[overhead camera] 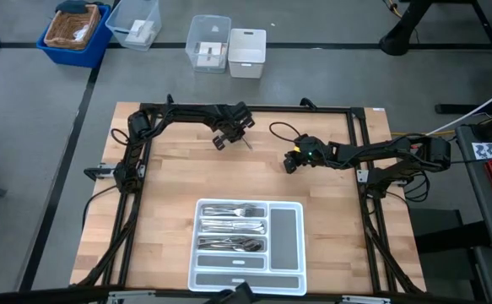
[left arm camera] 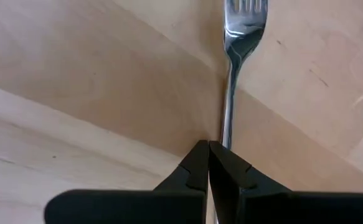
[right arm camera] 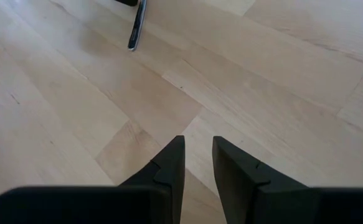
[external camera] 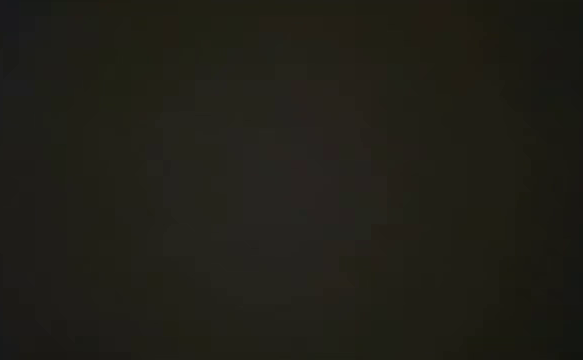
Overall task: Sort silverware
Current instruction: Put the silver fork into the top section of the white silverware tray
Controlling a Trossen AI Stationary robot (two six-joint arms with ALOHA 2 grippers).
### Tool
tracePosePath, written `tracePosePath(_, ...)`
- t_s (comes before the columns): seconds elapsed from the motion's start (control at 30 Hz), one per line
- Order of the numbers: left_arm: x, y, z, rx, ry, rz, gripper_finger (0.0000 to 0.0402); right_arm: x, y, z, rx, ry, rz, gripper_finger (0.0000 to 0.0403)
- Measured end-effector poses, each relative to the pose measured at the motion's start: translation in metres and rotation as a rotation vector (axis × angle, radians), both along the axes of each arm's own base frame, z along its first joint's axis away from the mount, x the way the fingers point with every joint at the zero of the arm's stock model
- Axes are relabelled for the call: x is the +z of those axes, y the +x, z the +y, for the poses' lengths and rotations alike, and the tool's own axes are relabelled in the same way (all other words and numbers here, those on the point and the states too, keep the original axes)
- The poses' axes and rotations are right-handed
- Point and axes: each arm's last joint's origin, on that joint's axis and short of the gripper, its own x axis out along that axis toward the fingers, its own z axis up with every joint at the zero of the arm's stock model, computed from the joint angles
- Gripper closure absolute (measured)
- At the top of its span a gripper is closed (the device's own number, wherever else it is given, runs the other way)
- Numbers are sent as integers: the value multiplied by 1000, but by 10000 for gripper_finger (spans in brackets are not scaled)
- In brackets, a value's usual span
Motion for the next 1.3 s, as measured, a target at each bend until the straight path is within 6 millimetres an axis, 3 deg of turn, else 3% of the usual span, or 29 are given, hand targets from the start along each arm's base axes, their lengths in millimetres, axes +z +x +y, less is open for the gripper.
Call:
tracePosePath(0.53, 10, 12, 2, -27, 20, -118, 400, -1, -1, 0, 0, 3, 11, 320)
tracePosePath(0.77, -8, 20, -5, 64, -1, -98, 400, -1, -1, 0, 0, 3, 9, 320)
tracePosePath(1.3, -7, 30, -5, 64, 30, -206, 400, -1, -1, 0, 2, 3, 16, 320)
